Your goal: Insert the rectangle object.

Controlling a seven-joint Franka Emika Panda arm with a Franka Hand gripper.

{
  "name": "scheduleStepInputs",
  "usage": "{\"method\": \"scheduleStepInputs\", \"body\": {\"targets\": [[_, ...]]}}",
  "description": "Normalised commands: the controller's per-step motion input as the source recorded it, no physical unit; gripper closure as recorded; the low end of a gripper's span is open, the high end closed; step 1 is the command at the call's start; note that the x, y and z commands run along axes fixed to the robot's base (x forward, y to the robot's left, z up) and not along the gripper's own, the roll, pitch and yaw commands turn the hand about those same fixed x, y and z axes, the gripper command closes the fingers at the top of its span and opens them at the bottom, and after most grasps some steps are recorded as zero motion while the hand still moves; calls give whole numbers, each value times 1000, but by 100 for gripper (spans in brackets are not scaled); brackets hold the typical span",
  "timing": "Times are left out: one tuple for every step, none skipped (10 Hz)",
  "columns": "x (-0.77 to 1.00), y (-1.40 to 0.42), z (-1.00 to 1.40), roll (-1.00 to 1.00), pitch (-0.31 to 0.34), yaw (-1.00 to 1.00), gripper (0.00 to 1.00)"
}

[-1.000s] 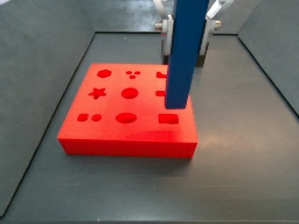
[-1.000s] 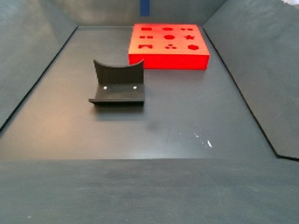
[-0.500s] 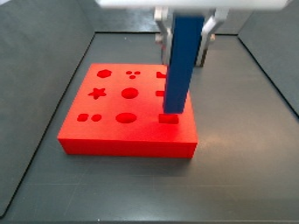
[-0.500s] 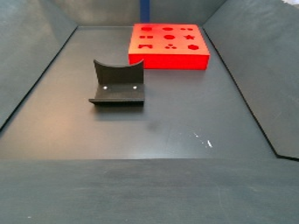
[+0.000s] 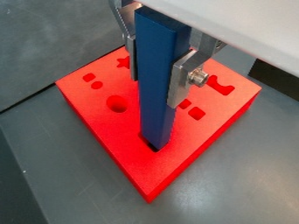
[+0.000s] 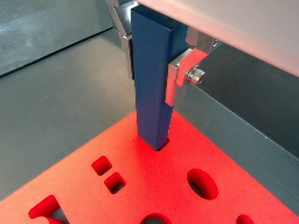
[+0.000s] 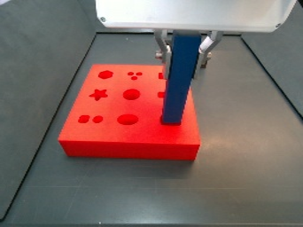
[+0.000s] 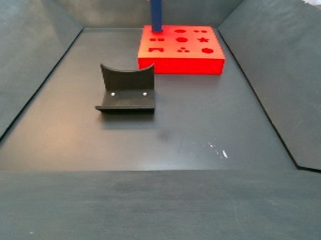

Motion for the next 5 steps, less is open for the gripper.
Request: {"method": "scheduleStepInputs", "body": {"targets": [[-11,-134,-183,21,1,-274,100],[-37,-120,-163,17,11,-280,100],[0,0,-129,0,0,-94,100],[0,0,-71,0,0,-6,100],[0,0,-109,-34,0,0,100]]}}
